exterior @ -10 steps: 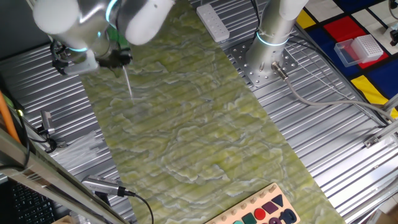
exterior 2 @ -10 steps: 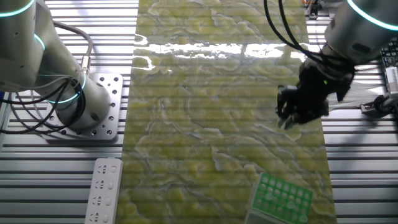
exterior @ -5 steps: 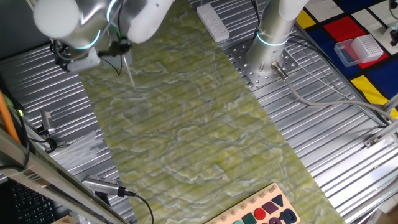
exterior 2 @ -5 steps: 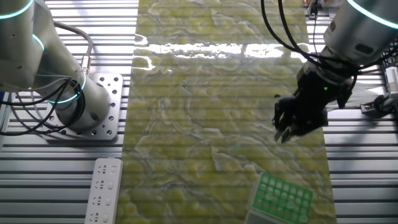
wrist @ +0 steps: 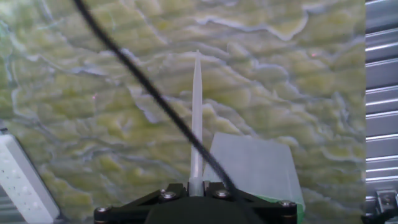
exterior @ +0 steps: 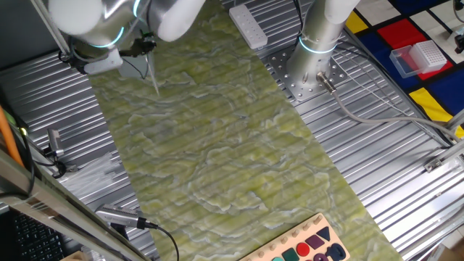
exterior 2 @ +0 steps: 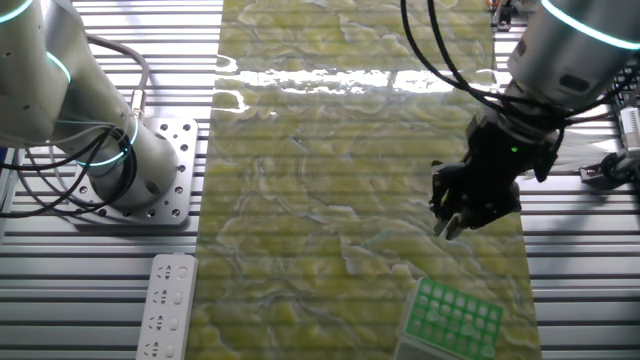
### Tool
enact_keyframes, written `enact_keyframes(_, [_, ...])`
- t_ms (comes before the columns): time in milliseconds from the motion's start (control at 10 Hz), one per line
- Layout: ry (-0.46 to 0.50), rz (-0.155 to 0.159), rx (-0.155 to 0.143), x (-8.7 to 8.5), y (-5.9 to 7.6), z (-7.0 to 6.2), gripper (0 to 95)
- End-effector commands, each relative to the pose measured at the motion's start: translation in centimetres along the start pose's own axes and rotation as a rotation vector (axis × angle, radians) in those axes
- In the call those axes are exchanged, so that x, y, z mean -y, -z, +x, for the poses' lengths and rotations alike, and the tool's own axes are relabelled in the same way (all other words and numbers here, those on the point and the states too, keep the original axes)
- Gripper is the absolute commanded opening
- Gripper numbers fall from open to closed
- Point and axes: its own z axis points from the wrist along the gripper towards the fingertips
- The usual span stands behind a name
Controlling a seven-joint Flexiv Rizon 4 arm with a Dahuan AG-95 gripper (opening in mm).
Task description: Insert a large pipette tip into the holder for large pipette tips
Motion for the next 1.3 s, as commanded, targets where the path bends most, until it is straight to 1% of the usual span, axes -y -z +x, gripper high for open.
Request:
enact_keyframes(100, [-0.132, -0.010, 0.080, -0.16, -0.06, 0.05, 0.0])
enact_keyframes(200, [-0.170, -0.009, 0.094, -0.16, -0.06, 0.05, 0.0])
enact_keyframes(300, [-0.207, 0.013, 0.098, -0.16, -0.06, 0.05, 0.0])
enact_keyframes(400, [-0.207, 0.031, 0.105, -0.16, -0.06, 0.05, 0.0])
enact_keyframes(500, [-0.202, 0.035, 0.112, -0.16, -0.06, 0.05, 0.0])
enact_keyframes(600, [-0.183, 0.041, 0.119, -0.16, -0.06, 0.05, 0.0])
enact_keyframes(800, [-0.138, 0.047, 0.119, -0.16, -0.06, 0.05, 0.0])
enact_keyframes(1000, [-0.105, 0.050, 0.116, -0.16, -0.06, 0.05, 0.0])
enact_keyframes(1100, [-0.071, 0.056, 0.099, -0.16, -0.06, 0.05, 0.0])
enact_keyframes(1300, [-0.051, 0.056, 0.101, -0.16, -0.06, 0.05, 0.0])
